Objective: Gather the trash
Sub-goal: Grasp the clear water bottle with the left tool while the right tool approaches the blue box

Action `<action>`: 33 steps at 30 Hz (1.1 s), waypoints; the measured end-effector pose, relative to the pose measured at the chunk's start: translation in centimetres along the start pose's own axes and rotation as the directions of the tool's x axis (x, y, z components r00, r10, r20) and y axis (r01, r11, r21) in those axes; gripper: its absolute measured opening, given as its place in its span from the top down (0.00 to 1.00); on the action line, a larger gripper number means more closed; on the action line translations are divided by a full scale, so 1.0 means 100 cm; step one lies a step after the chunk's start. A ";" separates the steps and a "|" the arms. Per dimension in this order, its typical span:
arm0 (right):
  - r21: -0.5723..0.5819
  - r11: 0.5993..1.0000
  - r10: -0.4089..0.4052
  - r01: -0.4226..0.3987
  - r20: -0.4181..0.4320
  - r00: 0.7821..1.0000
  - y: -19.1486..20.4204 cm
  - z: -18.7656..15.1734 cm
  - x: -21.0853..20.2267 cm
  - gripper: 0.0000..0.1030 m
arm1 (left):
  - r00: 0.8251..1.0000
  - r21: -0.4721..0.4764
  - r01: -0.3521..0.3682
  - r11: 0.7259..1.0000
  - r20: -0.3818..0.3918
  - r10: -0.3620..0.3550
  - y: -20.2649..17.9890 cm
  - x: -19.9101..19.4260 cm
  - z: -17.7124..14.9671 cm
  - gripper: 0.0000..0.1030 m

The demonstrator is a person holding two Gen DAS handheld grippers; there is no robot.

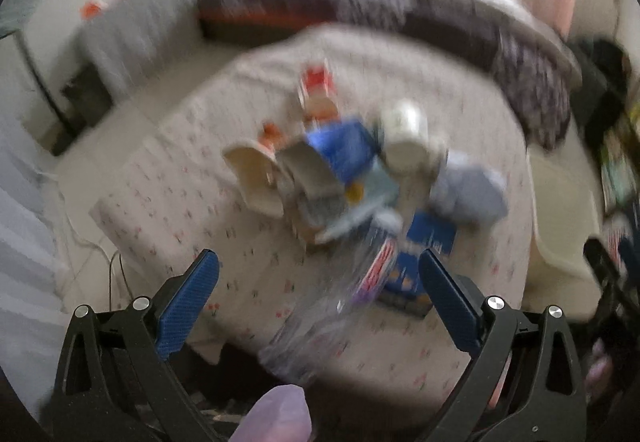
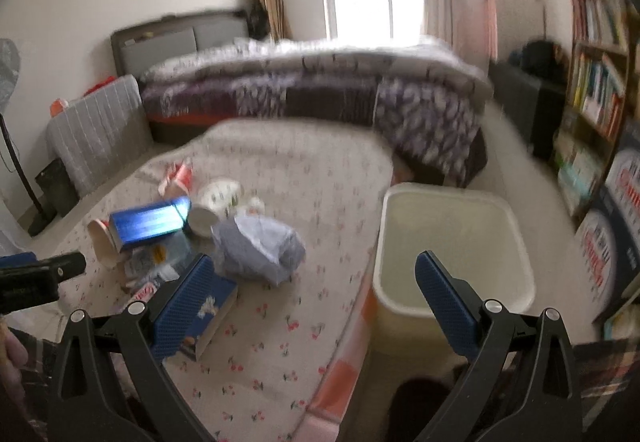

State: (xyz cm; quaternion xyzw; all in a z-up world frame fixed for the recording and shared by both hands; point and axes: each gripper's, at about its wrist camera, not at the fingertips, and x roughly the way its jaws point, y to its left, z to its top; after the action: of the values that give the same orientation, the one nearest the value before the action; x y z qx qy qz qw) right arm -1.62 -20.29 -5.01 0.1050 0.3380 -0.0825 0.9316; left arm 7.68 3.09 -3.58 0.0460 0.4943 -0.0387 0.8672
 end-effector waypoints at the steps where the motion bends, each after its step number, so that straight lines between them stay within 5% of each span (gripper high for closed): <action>1: 0.022 1.000 0.010 -0.009 -0.038 0.999 -0.004 0.000 0.006 0.05 | 0.997 0.060 0.003 0.998 -0.081 0.002 -0.001 0.011 0.002 0.07; 6: 0.129 0.990 0.071 -0.048 -0.177 0.982 -0.019 -0.004 0.032 0.05 | 0.961 0.215 -0.006 0.977 -0.268 0.065 -0.007 0.046 -0.001 0.07; 9: 0.174 0.983 0.099 -0.058 -0.235 0.967 -0.024 -0.006 0.043 0.05 | 0.931 0.220 0.070 0.973 -0.365 0.016 -0.012 0.063 0.002 0.07; 15: 0.201 0.978 0.113 -0.050 -0.318 0.941 -0.026 -0.011 0.061 0.05 | 0.907 0.320 0.047 0.946 -0.411 0.094 -0.029 0.093 -0.005 0.07; 17: 0.211 0.976 0.121 -0.048 -0.346 0.931 -0.025 -0.013 0.068 0.05 | 0.902 0.334 0.045 0.942 -0.419 0.106 -0.027 0.103 -0.013 0.12; 20: 0.223 0.973 0.135 -0.051 -0.381 0.915 -0.021 -0.017 0.078 0.05 | 0.903 0.333 0.082 0.939 -0.424 0.072 -0.020 0.103 -0.021 0.38; 21: 0.224 0.973 0.140 -0.053 -0.391 0.910 -0.017 -0.017 0.081 0.05 | 0.911 0.332 0.103 0.938 -0.410 0.045 -0.019 0.097 -0.022 0.47; 25: 0.215 0.975 0.149 -0.064 -0.406 0.902 -0.002 -0.017 0.090 0.05 | 0.960 0.314 0.167 0.935 -0.269 -0.081 -0.012 0.049 -0.016 0.55; 30: 0.173 0.983 0.133 -0.064 -0.424 0.896 0.023 -0.017 0.101 0.05 | 0.964 0.233 0.264 0.936 -0.051 -0.259 0.014 -0.018 0.005 0.58; 33: 0.156 0.984 0.151 -0.089 -0.448 0.881 0.046 -0.017 0.111 0.05 | 0.955 0.194 0.272 0.943 0.067 -0.289 0.026 -0.039 0.014 0.58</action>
State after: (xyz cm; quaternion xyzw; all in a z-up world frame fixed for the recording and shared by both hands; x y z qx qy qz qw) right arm 6.74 -16.33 -12.82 0.2029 0.5346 -0.0196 0.8202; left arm 7.17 5.60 0.58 0.0524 0.4488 -0.2092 0.8672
